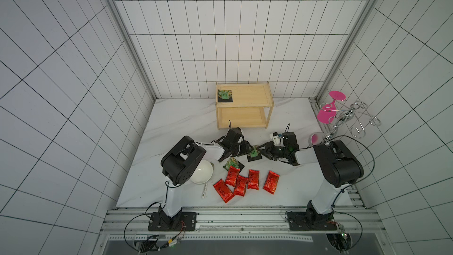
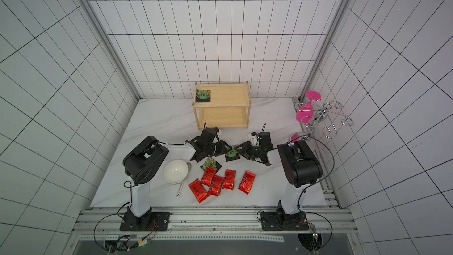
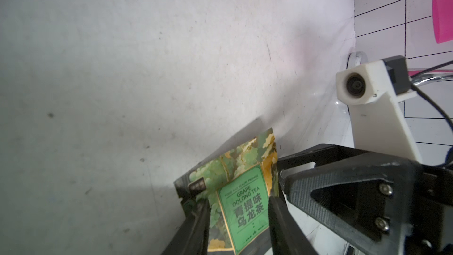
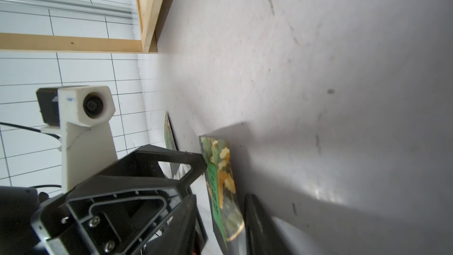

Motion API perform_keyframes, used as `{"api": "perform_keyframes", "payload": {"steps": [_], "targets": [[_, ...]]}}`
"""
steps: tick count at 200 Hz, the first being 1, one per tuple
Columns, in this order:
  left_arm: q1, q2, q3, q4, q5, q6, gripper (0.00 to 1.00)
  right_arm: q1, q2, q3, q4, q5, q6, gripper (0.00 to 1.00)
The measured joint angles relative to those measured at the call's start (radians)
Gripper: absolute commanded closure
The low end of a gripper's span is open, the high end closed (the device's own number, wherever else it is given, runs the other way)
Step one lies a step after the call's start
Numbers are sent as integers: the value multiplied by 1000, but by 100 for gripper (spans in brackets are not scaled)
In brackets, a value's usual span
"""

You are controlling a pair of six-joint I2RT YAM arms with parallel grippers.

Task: Place the tea bags on the shelf by color
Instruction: Pick up the tea bag from the center of the board.

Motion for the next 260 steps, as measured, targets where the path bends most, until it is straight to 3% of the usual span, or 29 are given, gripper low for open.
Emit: {"api": "perform_keyframes", "payload": {"steps": [30,86,133,192,227,260], "targets": [[2,-2,-14,23,3,-1,57,0,12,0,27,-3,51,69],[14,-18,-27,14,3,0,56,0,6,0,26,11,66,100],[60,-116,-33,-148,-16,10,54,-3,-130,-4,-62,39,51,100],[138,-473,-30,-321,-51,61,53,-5,-489,51,-315,95,-29,100],[189,-610,-35,-381,-55,89,52,-5,-485,251,-425,106,-61,100],[238,-645,-53,-410,-56,109,52,-5,-356,514,-444,99,-68,100]]}}
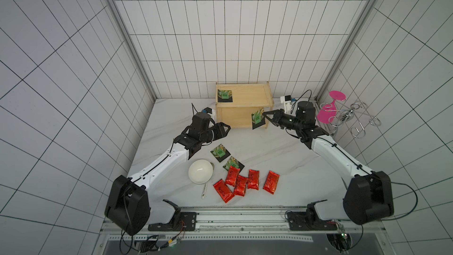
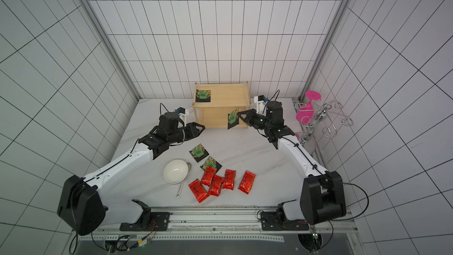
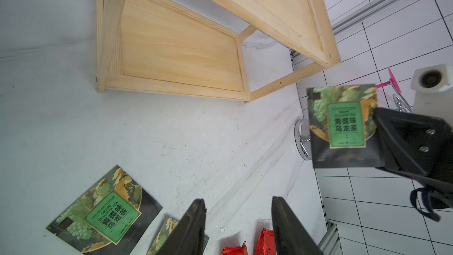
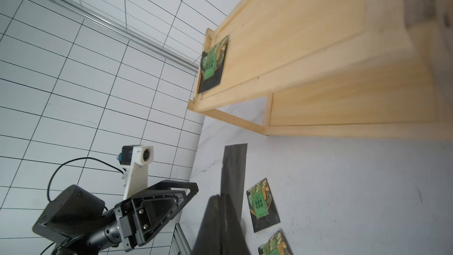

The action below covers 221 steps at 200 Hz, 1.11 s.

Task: Place the tea bags on the shelf by color
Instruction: Pick up the tea bag from the center of the board, then place the tea bag on the shelf.

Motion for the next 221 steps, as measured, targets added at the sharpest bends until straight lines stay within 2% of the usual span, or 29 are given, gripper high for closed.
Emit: {"api": "perform_keyframes", "payload": {"steps": [62,111,146,221], "targets": [[80,35,-3,-38,34,31,52,0,372,452,-34,-13,-6,100],[82,79,3,-53,74,31,52,1,614,755,-215,14,-55,100],[85,79,3,-54,84,31,52,5,701,890,-360,44,-116,100],[95,79,3,-55,90,31,52,27,753,1011,-501,72,-195,100]]}}
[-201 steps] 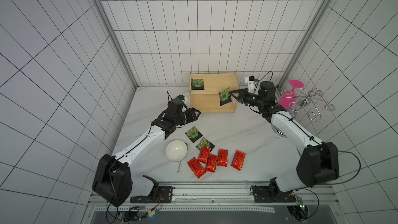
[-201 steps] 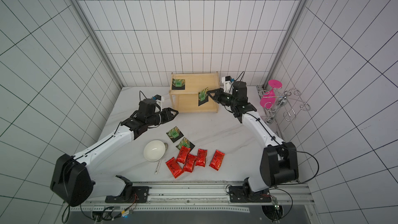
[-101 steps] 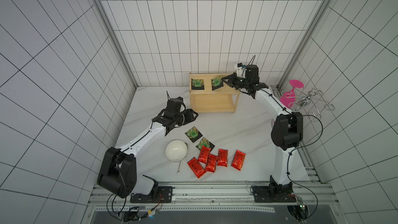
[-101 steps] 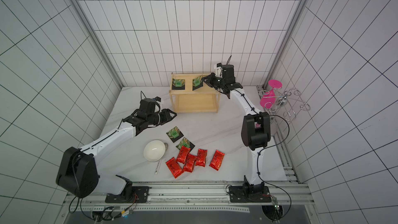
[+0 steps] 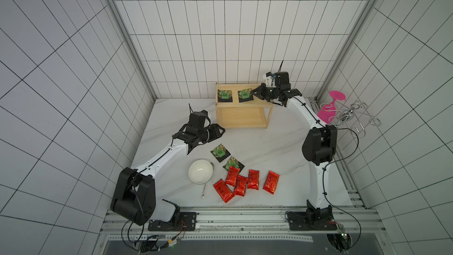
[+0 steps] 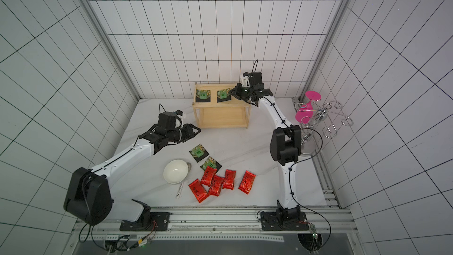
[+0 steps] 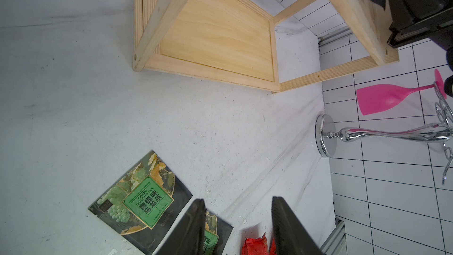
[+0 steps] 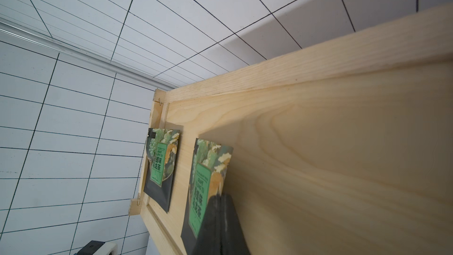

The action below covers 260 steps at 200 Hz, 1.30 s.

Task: Place the tea bags on the shelf by color
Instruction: Place the tea bag on the shelf.

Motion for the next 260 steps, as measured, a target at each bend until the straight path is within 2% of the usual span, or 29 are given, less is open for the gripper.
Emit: {"api": "perform_keyframes", "payload": {"steps": [156,230,260], "targets": [[8,-7,-14,1,0,-1,52,46,36,28,-5,51,19,95],[15,-34,-28,2,-1,-2,52,59,36,28,-2,80,29,83],[16,-42,-33,2,-1,-5,51,60,36,28,10,79,19,71]]}}
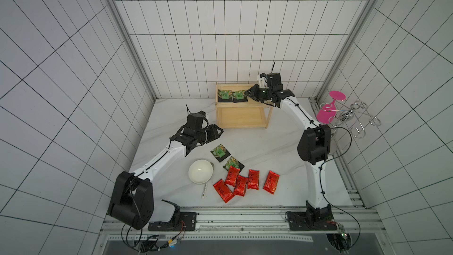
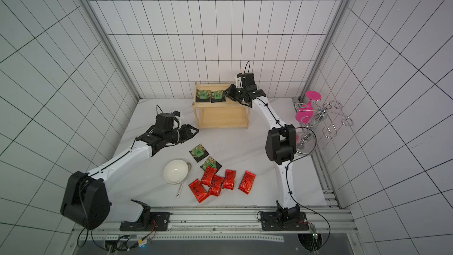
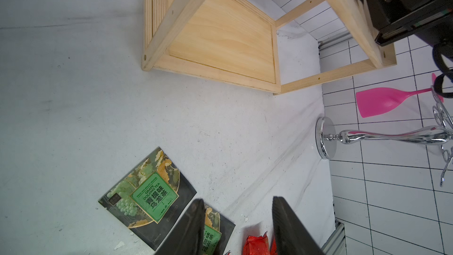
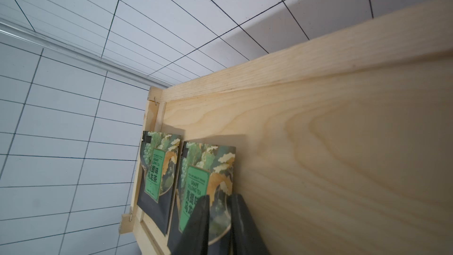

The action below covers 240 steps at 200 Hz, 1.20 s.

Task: Place the tea bags on the shelf by color
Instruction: Place the tea bag on the shelf, then pick up the tea bag from the center of the board.

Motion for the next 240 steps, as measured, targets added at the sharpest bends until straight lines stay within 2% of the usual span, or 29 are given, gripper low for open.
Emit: {"api": "perform_keyframes", "payload": {"steps": [23,68,94,112,140,159,172,196,240], "targets": [[2,-13,-1,0,-1,-3,51,0,-2,2,3,0,-12,67],[5,-52,-10,4,-3,-14,51,0,-5,64,-63,6,-47,66],[2,-95,-50,6,-3,-29,51,10,-87,46,-101,29,-103,66],[-13,-128,-91,6,-11,-44,51,35,-253,-114,-80,55,-151,66],[-43,-153,-135,5,-27,-64,51,132,-594,-539,56,108,-208,61],[-40,-151,-141,5,-47,-72,51,208,-703,-779,163,116,-225,62],[-36,-140,-141,8,-60,-74,51,241,-687,-878,215,113,-235,63],[-24,-67,-125,11,-75,-75,51,267,-557,-993,290,116,-240,64],[-5,108,-10,-45,-103,-59,51,283,-381,-1012,357,93,-242,65]]}}
